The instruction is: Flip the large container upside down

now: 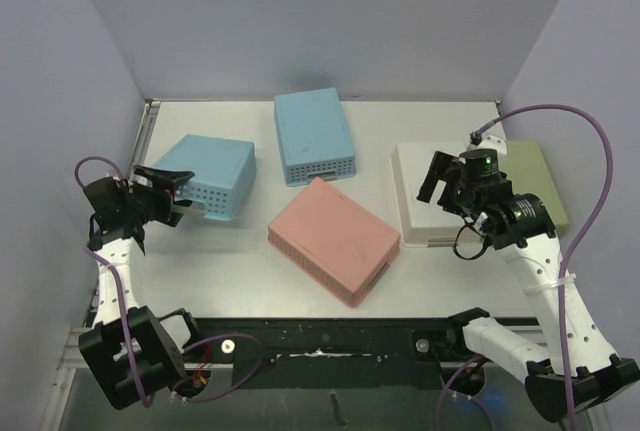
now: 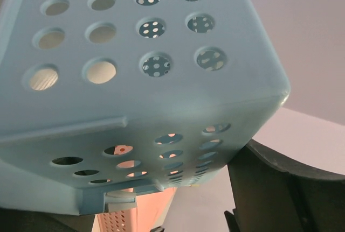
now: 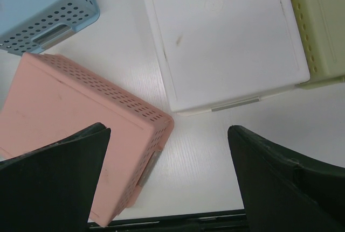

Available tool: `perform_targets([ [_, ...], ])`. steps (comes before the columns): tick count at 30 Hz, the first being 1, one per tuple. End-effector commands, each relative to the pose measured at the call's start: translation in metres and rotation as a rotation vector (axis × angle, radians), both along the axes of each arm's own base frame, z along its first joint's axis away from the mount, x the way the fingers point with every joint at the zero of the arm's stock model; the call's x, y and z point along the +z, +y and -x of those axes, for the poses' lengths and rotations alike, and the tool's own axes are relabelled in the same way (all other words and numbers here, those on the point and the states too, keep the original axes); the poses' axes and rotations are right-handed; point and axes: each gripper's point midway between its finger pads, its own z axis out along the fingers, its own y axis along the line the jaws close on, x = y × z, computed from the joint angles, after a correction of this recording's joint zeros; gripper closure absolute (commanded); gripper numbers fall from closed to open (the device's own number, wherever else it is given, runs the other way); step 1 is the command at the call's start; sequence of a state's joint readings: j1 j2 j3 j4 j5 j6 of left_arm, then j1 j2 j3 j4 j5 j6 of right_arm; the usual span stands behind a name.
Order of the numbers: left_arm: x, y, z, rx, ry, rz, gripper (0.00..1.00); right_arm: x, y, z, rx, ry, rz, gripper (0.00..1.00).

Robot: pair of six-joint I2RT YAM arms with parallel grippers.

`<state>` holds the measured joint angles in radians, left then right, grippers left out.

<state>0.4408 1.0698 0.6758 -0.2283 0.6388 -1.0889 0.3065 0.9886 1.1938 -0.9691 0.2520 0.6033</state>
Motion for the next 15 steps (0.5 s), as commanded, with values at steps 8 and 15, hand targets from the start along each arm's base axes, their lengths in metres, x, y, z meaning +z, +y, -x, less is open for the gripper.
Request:
perform_targets([
  [8,0.039,-0.039,0.002,-0.243,-0.158,-0.075,0.24,0.012,0.006,-0.015,0.009,-0.056,-0.027,0.02],
  [15,0.079,-0.053,-0.004,-0.294,-0.296,-0.064,0.23,0.009,0.007,-0.013,0.021,-0.049,-0.025,0.03],
])
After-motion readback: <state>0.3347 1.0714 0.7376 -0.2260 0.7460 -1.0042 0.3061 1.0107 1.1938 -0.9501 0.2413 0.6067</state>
